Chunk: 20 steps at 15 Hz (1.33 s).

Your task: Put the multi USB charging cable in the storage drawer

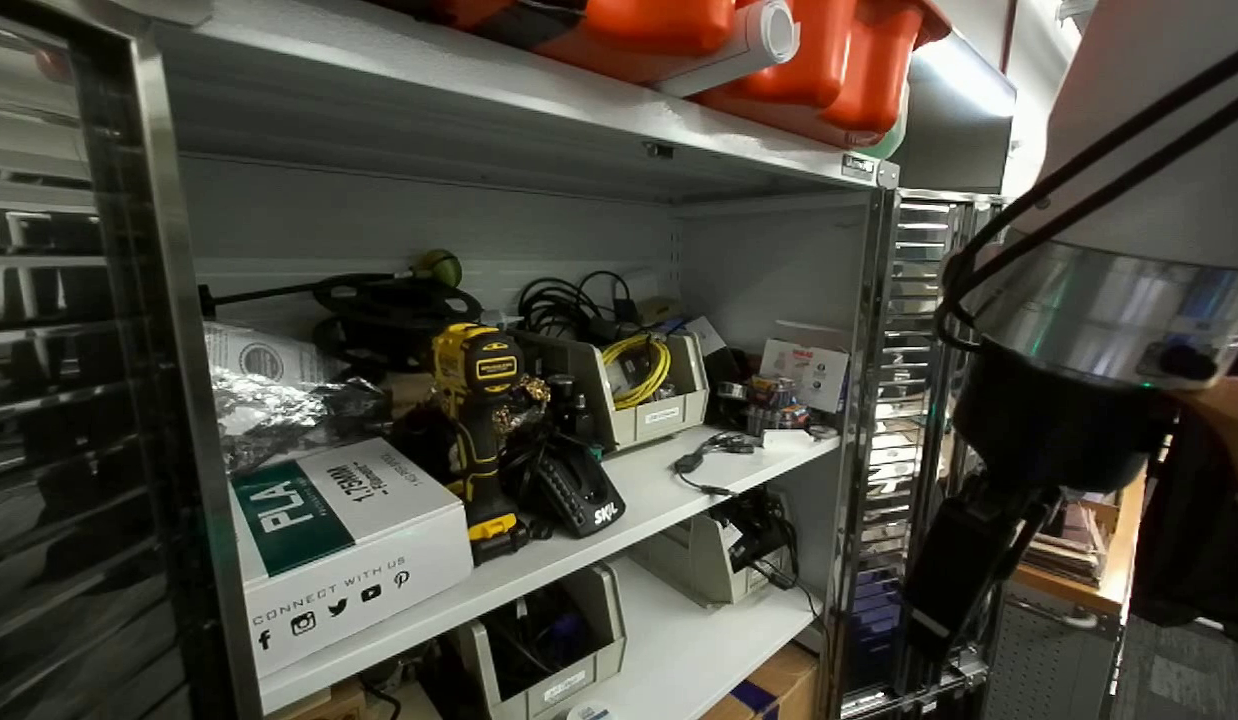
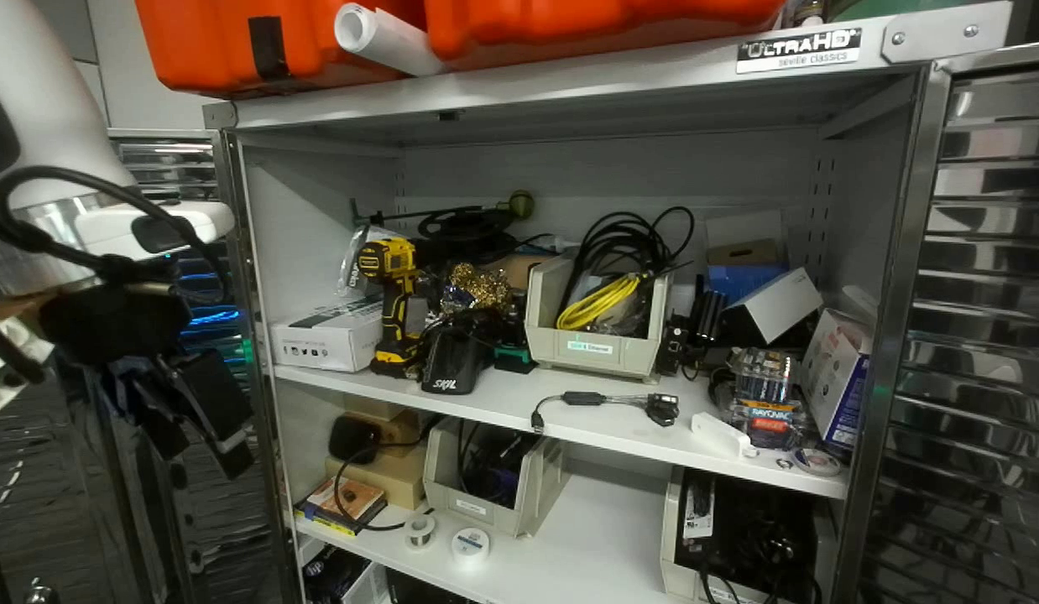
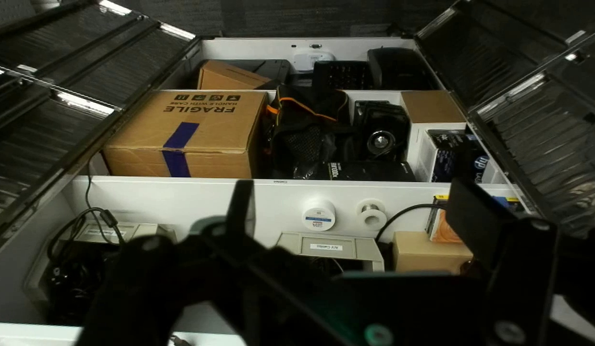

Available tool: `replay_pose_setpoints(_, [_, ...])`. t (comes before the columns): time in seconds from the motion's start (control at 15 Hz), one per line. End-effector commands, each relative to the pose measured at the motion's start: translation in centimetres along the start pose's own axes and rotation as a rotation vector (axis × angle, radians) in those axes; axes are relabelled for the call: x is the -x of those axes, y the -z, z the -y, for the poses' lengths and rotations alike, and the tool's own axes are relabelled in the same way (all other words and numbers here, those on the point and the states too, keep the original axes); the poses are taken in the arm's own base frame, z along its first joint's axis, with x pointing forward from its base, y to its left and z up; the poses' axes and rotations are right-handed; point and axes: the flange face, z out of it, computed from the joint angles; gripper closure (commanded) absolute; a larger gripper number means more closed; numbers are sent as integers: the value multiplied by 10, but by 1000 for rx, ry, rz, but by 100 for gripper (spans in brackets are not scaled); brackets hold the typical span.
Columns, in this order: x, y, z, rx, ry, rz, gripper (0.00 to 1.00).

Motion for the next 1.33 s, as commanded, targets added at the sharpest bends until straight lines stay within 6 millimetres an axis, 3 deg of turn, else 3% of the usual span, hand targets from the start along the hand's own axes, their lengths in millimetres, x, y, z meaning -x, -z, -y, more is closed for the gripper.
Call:
replay_pose_setpoints(0.0, [-23,1,-20,16,-38,-21,0])
replay_pose_setpoints(0.2, [-50,-7,-51,28,-95,-40,0])
replay_pose_setpoints(0.53, [-106,-50,-106,-12,-217,-53,0])
replay_pose_setpoints(0.87, [-173,-87,-142,-37,-389,-88,0])
replay_pose_setpoints(1.27, [-254,-111,-175,-90,-574,-102,0])
